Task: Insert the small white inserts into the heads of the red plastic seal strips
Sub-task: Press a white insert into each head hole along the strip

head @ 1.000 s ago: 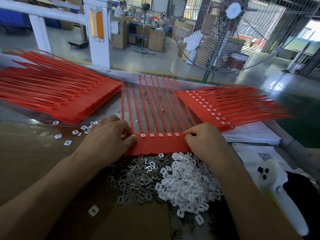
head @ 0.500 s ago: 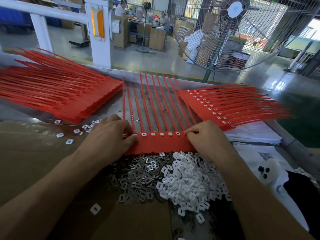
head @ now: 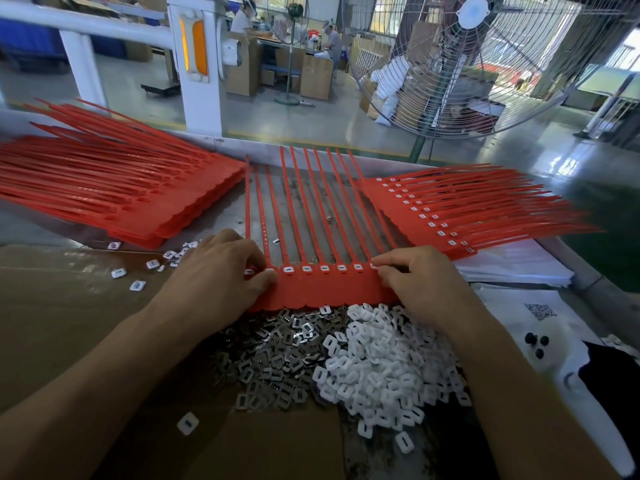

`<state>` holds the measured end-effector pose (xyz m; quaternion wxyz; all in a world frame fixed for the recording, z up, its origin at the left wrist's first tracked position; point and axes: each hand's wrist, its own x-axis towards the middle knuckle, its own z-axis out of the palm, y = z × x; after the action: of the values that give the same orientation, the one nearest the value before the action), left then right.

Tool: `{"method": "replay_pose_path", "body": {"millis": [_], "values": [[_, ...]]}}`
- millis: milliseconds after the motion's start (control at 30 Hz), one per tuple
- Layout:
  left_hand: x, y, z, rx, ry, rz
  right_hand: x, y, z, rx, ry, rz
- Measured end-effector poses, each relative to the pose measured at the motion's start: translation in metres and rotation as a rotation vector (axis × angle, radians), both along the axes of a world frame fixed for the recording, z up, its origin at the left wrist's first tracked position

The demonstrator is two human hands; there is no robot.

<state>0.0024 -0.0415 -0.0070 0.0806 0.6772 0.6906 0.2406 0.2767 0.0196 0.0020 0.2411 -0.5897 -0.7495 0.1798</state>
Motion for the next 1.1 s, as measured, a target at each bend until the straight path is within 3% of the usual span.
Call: {"method": "replay_pose_path", "body": {"millis": [333,600,800,933,1100], "values": [[0.000,0.001,0.001,-0.001,-0.008,0.006,0.006,0.003,-0.001,0.016,-0.053,-0.014],[-0.001,0.001,0.000,-0.001,0.010,0.008,-0.012,-0.009,0.005,0.114,-0.403,0.040],[0.000,0.001,0.001,-0.010,0.014,0.009,-0.027,-0.012,0.016,0.063,-0.534,-0.002],[-0.001,0.000,0.001,-0.016,0.018,0.008,-0.025,-0.015,0.007,0.108,-0.475,0.006],[-0.001,0.002,0.000,-0.027,0.030,0.002,-0.006,-0.010,0.009,0.020,-0.102,0.088]]}}
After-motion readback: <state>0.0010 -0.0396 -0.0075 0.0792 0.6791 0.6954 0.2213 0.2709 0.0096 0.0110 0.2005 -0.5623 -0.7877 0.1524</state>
